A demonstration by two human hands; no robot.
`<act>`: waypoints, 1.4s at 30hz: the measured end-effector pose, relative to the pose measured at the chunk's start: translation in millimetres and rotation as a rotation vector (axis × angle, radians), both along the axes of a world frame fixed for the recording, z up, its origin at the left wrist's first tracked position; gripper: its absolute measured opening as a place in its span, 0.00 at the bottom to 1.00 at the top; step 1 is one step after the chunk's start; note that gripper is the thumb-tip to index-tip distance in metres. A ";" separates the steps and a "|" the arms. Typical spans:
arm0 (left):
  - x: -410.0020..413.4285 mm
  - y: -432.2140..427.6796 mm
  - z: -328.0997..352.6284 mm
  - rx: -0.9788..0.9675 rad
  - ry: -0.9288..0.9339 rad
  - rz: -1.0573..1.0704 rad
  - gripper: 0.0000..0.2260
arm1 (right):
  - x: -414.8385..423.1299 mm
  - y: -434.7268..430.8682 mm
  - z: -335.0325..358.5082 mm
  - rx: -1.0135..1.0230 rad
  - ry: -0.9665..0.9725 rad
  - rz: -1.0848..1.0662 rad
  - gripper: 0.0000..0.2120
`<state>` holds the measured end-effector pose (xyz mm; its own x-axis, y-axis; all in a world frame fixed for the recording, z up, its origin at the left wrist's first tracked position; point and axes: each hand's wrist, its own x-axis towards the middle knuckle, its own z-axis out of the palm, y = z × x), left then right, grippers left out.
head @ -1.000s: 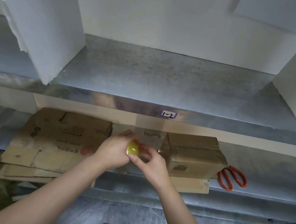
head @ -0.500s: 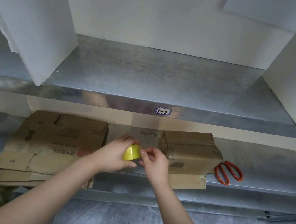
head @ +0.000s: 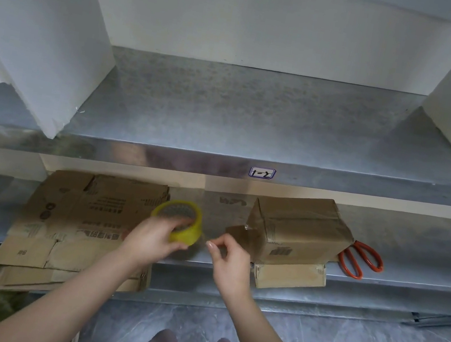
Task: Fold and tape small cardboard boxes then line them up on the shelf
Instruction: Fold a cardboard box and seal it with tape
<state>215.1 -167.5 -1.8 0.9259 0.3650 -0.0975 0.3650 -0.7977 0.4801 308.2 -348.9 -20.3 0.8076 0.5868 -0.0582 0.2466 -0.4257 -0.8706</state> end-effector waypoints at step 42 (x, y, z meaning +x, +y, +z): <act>21.2 -31.3 -8.2 0.173 -0.204 -0.182 0.26 | -2.3 -39.0 35.5 -0.201 -0.879 0.155 0.16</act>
<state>236.3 -198.8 -10.0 0.9717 0.1861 0.1454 0.1188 -0.9173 0.3802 305.9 -387.9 15.2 0.5219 0.7378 0.4281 0.8530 -0.4553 -0.2552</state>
